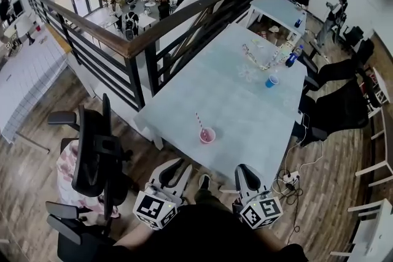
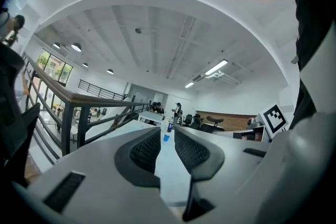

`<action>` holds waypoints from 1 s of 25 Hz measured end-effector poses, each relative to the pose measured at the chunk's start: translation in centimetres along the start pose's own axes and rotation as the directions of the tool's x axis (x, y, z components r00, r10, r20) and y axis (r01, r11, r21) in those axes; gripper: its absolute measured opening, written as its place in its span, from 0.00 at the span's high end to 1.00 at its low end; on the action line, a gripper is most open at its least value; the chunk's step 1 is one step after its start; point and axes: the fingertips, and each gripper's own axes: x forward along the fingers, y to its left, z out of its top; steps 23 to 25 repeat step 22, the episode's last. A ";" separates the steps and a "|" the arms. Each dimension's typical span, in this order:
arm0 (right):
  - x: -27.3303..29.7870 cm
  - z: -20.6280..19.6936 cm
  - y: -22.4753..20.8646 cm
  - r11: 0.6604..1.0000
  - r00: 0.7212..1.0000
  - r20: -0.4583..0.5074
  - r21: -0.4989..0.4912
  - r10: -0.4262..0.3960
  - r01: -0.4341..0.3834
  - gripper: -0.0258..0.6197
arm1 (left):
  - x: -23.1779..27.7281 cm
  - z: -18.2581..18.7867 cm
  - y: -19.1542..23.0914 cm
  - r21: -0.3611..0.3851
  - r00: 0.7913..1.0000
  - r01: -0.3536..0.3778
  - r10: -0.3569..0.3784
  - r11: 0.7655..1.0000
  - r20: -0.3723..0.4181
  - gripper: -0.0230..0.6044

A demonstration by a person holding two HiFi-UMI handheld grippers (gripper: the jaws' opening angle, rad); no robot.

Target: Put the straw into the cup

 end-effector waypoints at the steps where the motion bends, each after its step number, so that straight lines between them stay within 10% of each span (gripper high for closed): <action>1: -0.1 0.0 -0.1 1.000 1.000 0.000 0.001 -0.003 0.003 0.89 | 0.0 0.1 0.1 -0.001 1.000 -0.003 0.003 1.000 0.003 0.82; 25: -0.6 0.3 -3.8 0.999 1.000 0.011 0.035 -0.023 0.023 0.89 | 3.8 -1.0 -2.0 0.003 0.999 0.037 -0.037 0.999 -0.030 0.82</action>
